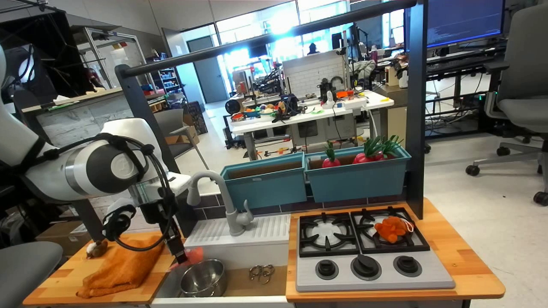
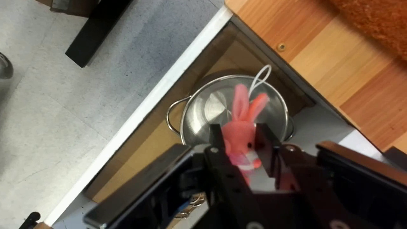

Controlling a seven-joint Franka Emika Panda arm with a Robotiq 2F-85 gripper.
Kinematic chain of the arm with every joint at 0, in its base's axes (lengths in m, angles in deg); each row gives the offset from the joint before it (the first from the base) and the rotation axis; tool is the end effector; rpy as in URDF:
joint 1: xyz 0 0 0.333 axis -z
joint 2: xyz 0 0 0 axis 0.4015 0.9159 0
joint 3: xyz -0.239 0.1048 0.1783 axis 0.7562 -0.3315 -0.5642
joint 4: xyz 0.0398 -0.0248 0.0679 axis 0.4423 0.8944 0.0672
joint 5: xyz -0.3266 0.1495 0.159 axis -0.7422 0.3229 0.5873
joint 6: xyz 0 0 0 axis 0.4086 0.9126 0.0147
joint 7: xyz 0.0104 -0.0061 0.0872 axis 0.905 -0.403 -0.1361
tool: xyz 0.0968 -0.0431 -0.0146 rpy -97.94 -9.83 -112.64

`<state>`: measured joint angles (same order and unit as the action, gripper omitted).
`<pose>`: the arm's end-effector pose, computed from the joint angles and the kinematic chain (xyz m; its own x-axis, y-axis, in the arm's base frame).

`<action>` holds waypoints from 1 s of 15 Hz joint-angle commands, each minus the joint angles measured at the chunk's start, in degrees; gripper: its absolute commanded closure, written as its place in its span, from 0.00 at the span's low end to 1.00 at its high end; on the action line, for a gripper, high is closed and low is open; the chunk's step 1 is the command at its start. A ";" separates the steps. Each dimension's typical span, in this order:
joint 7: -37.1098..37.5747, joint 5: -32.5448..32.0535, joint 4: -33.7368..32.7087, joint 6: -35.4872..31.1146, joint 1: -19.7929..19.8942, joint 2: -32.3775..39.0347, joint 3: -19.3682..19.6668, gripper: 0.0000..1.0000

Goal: Put the toys in the pot and wipe the counter with the orange towel

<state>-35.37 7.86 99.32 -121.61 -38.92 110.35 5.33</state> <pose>0.6172 0.0532 0.0251 0.7056 -0.7084 -0.0170 -0.7043 -0.7037 0.0935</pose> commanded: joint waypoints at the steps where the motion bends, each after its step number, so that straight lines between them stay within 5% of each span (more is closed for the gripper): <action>1: 0.64 -2.16 0.49 -4.39 -0.49 0.05 -0.05 0.35; 6: -3.10 -2.48 6.09 -6.85 -0.62 -5.66 -3.37 0.01; 10: -5.91 -7.43 8.38 -0.77 -5.91 -10.84 -3.37 0.00; 15: -3.90 -12.94 1.11 -1.68 -12.23 -8.00 -4.68 0.00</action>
<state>-40.18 -2.70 104.32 -123.05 -48.73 100.18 1.33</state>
